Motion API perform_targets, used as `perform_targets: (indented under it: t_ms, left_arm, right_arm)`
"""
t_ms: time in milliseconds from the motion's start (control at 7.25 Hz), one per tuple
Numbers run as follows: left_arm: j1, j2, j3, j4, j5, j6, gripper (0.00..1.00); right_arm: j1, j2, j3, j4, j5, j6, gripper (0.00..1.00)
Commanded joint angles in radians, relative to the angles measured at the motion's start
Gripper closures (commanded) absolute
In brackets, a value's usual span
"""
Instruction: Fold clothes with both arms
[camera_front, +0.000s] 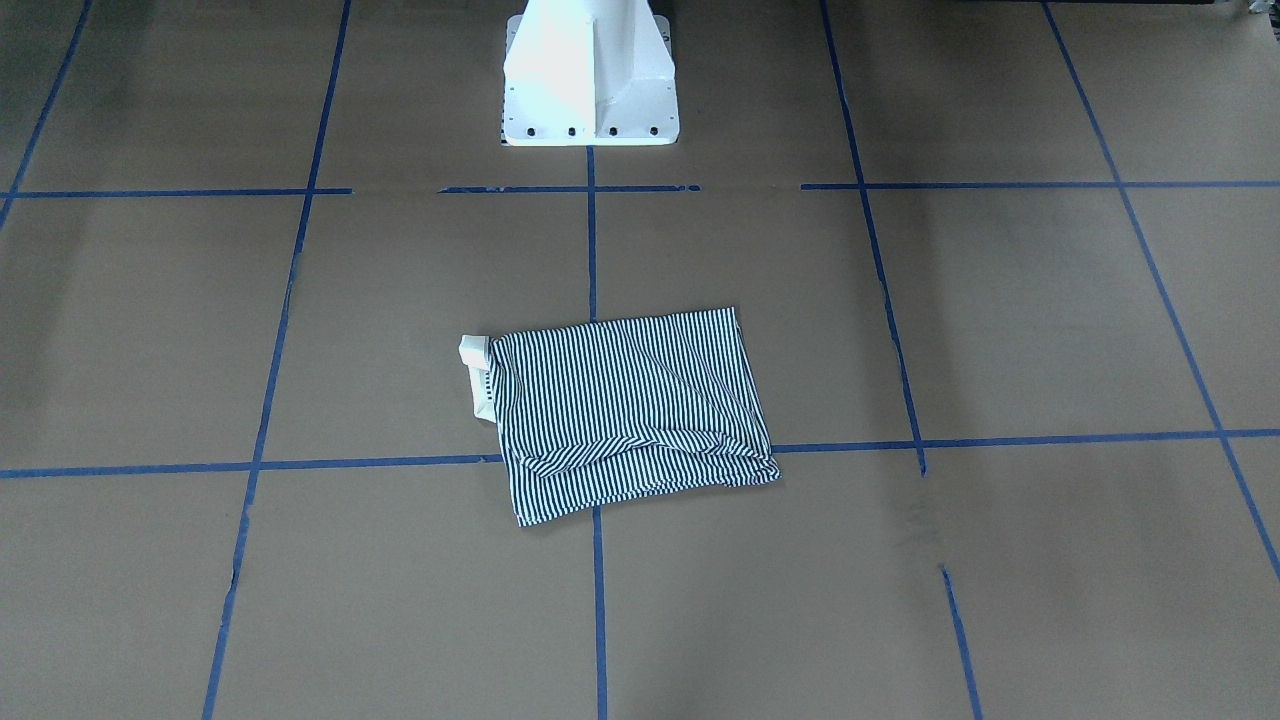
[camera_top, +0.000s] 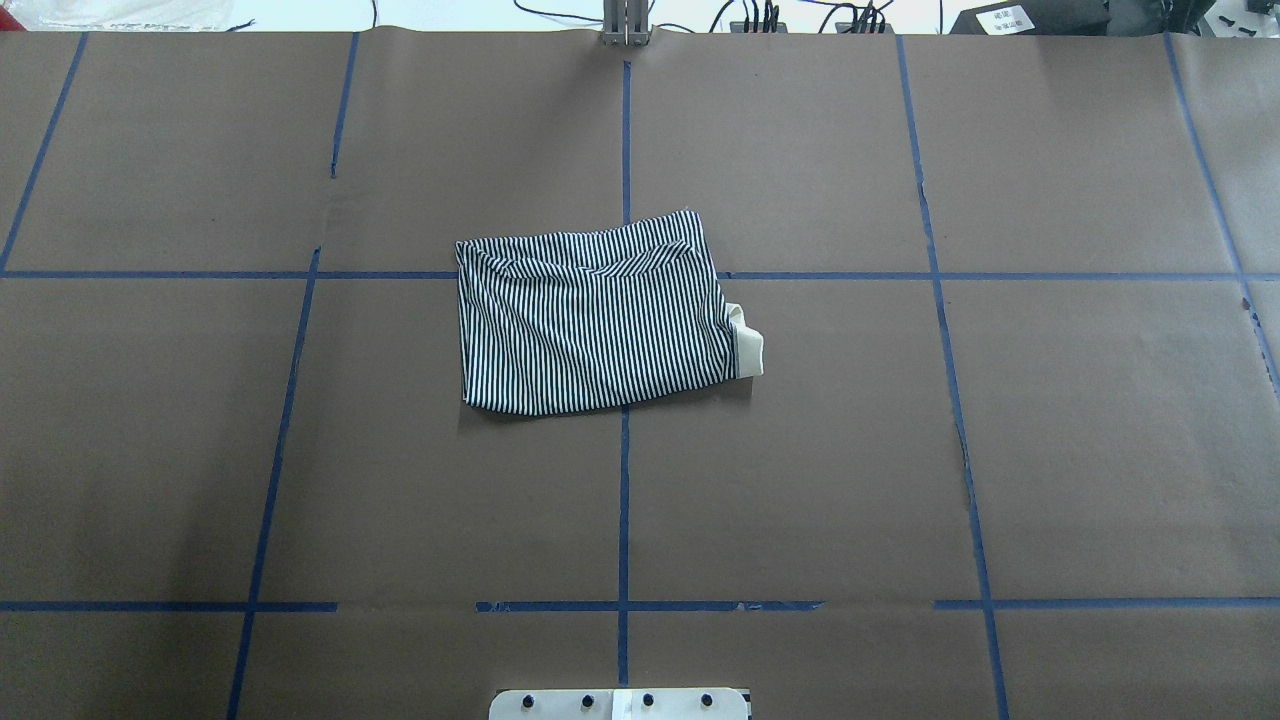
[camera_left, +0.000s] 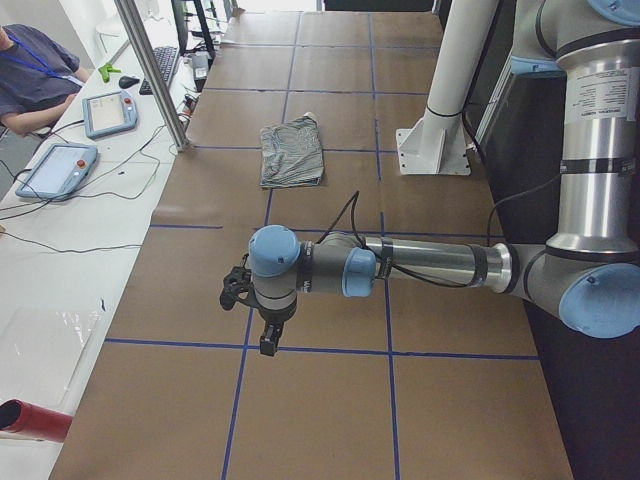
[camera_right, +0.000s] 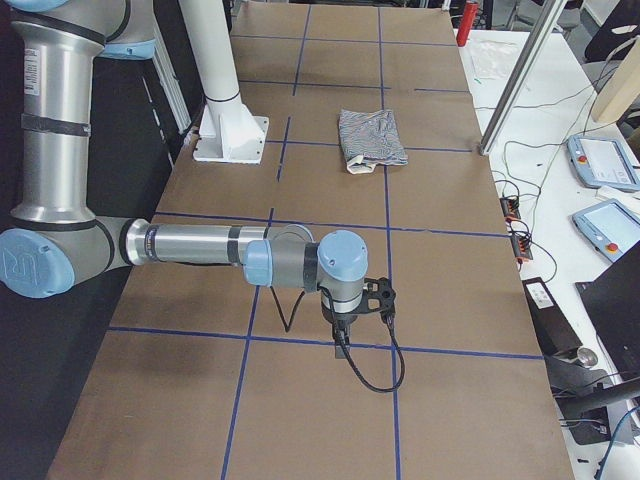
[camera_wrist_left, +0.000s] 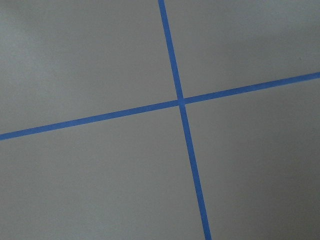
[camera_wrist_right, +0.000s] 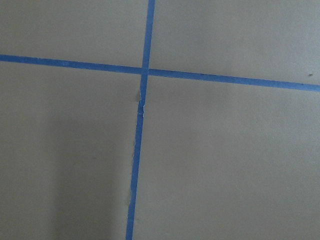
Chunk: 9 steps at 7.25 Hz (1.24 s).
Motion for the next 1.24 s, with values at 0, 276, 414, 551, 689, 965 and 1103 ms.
perform_targets:
  t_ms: [0,276,414,551,689,965,1103]
  left_arm:
    - [0.0,0.002,0.001,0.001,0.0,0.0,0.0]
    - [0.0,0.011,-0.005,0.001,0.0,0.0,0.0]
    - [0.0,0.011,-0.004,0.001,0.0,0.0,0.0]
    - [0.0,0.011,-0.004,0.001,0.0,0.0,0.0]
    - [0.0,0.011,-0.004,0.001,0.0,0.0,0.0]
    - [0.0,0.011,-0.005,0.001,0.0,0.0,0.0]
    - [0.0,0.017,-0.005,0.001,0.0,0.0,0.0]
  right_arm:
    - [0.0,-0.002,0.0,0.001,-0.002,-0.004,0.0]
    - [0.0,-0.003,-0.002,0.002,0.0,-0.006,0.0]
    - [0.0,-0.003,-0.002,0.002,0.0,-0.009,0.0]
    - [0.0,-0.005,-0.002,0.002,0.0,-0.009,0.0]
    - [-0.002,-0.005,-0.002,0.003,0.0,-0.01,0.0]
    - [-0.002,-0.014,-0.002,0.005,0.0,-0.013,0.0]
    - [-0.002,-0.017,0.0,0.006,0.0,-0.013,0.0]
